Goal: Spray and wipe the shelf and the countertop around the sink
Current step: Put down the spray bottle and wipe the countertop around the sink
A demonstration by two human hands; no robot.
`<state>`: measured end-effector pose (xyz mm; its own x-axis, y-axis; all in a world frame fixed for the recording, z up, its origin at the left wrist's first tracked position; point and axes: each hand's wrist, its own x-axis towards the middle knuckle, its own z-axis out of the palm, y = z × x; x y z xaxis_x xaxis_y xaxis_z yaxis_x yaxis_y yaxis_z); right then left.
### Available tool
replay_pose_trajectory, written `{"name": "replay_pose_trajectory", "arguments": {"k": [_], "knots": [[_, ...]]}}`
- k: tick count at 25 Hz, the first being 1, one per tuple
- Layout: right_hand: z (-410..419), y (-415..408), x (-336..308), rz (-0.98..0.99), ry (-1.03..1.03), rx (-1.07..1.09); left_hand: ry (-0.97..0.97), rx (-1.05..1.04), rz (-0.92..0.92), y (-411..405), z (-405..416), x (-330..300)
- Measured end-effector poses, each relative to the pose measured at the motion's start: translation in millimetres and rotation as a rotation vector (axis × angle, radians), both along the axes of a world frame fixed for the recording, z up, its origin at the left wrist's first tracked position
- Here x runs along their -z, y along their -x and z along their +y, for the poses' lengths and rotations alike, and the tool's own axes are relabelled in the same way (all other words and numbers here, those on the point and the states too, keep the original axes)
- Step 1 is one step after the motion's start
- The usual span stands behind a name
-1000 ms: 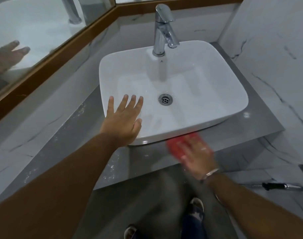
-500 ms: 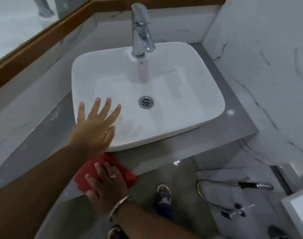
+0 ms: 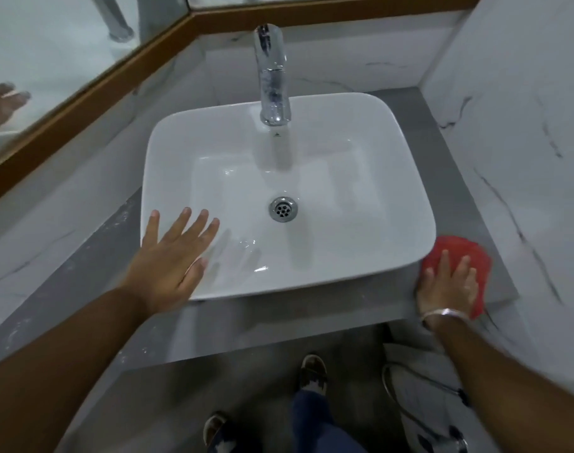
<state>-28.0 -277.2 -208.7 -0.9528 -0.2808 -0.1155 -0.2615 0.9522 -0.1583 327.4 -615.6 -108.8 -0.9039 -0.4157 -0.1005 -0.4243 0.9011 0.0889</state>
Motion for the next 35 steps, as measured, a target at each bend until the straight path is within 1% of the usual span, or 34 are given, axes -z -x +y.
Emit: {"name": "replay_pose_trajectory", "arguments": {"k": [1,2,3,4,6,7,9,10,11,12,13,15,16,17,18,20,21,22,23,24,25,26,27,28,30,31,32,33,35], "knots": [[-17,-46,3,-0.012,-0.001,-0.071,0.010,-0.001,0.001,-1,-1,1],[-34,-97,3,-0.043,0.036,-0.238,0.034,-0.011,0.002,1,-1,1],[-47,-149,6,-0.112,0.108,-0.453,0.062,-0.041,0.007,1,2,0],[-56,-195,10,-0.189,0.116,-0.680,0.086,-0.097,0.025,2,8,0],[-88,-250,10,-0.220,0.080,-1.037,0.134,-0.251,0.068,-10,19,-1],[-107,-259,12,-0.195,0.062,-1.109,0.157,-0.279,0.054,-22,21,-3],[-145,-271,6,-0.208,-0.045,-1.101,0.218,-0.313,-0.041,-80,10,-8],[-156,-280,5,-0.218,-0.090,-1.077,0.252,-0.367,-0.078,-123,0,-14],[-161,-290,5,-0.246,-0.093,-1.054,0.301,-0.430,-0.103,-170,-9,-20],[-160,-296,4,-0.269,-0.101,-1.081,0.350,-0.479,-0.122,-213,-18,-26],[-155,-301,2,-0.281,-0.114,-1.188,0.400,-0.525,-0.142,-256,-25,-33],[-147,-301,0,-0.228,-0.136,-1.416,0.471,-0.639,-0.155,-326,-40,-50],[-152,-301,1,-0.195,-0.139,-1.456,0.521,-0.703,-0.115,-349,-49,-58],[-167,-306,0,-0.185,-0.152,-1.419,0.579,-0.759,-0.053,-365,-59,-66],[-188,-317,0,-0.169,-0.151,-1.317,0.632,-0.787,0.016,-375,-68,-72],[-248,-365,-2,-0.195,-0.148,-1.077,0.706,-0.750,0.075,-390,-86,-76],[-271,-392,-2,-0.205,-0.171,-1.044,0.727,-0.722,0.074,-391,-90,-76],[-283,-411,-1,-0.222,-0.186,-1.103,0.740,-0.708,0.074,-388,-93,-74],[-285,-424,3,-0.193,-0.193,-1.276,0.761,-0.708,0.071,-390,-96,-71],[-274,-426,5,-0.130,-0.209,-1.496,0.802,-0.703,0.058,-388,-97,-70],[-258,-416,4,-0.068,-0.206,-1.659,0.841,-0.687,0.036,-388,-98,-69],[-243,-400,2,-0.027,-0.190,-1.723,0.878,-0.672,0.019,-391,-98,-68],[-235,-386,2,0.011,-0.185,-1.677,0.907,-0.662,0.015,-393,-98,-67],[-236,-377,3,0.025,-0.190,-1.551,0.928,-0.653,0.017,-394,-98,-65],[-272,-395,1,-0.108,-0.179,-1.074,0.935,-0.642,0.039,-395,-101,-61],[-297,-423,-1,-0.171,-0.193,-0.919,0.932,-0.643,0.046,-396,-103,-59],[-314,-453,-2,-0.172,-0.223,-0.920,0.938,-0.649,0.052,-397,-105,-57],[-323,-479,2,-0.130,-0.217,-1.082,0.946,-0.649,0.062,-398,-106,-55],[-312,-494,5,-0.035,-0.190,-1.596,0.969,-0.632,0.073,-399,-107,-51]]}}
